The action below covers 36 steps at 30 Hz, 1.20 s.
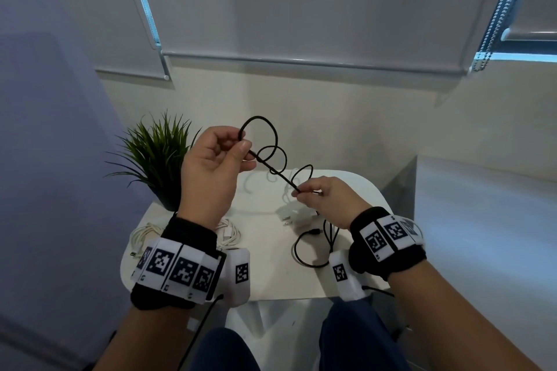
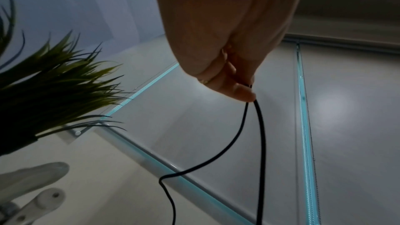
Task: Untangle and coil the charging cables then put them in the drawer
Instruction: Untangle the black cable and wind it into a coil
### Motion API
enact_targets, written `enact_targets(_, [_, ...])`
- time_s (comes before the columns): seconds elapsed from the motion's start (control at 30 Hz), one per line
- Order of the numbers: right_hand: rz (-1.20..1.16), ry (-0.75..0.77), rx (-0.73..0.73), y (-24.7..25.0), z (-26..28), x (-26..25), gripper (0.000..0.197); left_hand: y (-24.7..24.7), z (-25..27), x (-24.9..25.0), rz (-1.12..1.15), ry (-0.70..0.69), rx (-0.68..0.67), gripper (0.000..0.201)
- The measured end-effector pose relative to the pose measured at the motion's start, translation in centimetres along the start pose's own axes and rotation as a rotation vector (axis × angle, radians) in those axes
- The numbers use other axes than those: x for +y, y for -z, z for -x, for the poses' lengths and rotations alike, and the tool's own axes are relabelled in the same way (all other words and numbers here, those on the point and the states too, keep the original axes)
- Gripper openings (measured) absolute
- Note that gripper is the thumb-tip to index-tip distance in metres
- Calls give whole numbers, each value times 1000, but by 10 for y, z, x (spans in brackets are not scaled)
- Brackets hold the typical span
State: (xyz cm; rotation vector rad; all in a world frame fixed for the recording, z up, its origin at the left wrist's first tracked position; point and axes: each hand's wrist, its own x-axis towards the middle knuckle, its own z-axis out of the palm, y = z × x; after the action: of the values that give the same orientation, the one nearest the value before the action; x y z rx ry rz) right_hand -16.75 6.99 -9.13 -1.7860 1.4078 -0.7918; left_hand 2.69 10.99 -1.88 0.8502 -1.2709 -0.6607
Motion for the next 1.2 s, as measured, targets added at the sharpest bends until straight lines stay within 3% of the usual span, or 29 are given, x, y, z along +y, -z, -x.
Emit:
enact_targets(0.13, [-258,23,150,7,1,-11,22,7,0,7,14,-57,7,34])
enact_targets(0.27, [-572,175,302,25,2,-29,26,15,-1,4,-204,-41,-90,20])
enact_targets(0.37, [-666,253,406,43,7,-41,26,17,2,-4,-376,-54,-193,11])
enact_targets(0.47, [-473,270,440,55,10,-43,21,18,2,-11,-432,-46,-154,12])
enact_targets(0.67, [22,80,217,51,8,-16,6,18,-5,-5,-249,-2,160,13])
enact_targets(0.83, [150,-70,217,44,12,-4,7,18,-3,-22,-400,102,43,18])
enact_targets(1.0, [298,-210,-8,29,25,0,28,12,7,-44,-605,182,-28,28])
enact_targets(1.1, [362,-245,-125,17,28,7,14,8,12,-46,-619,211,-19,28])
enact_targets(1.2, [333,-260,-33,20,24,18,22,12,13,-48,-691,233,-20,28])
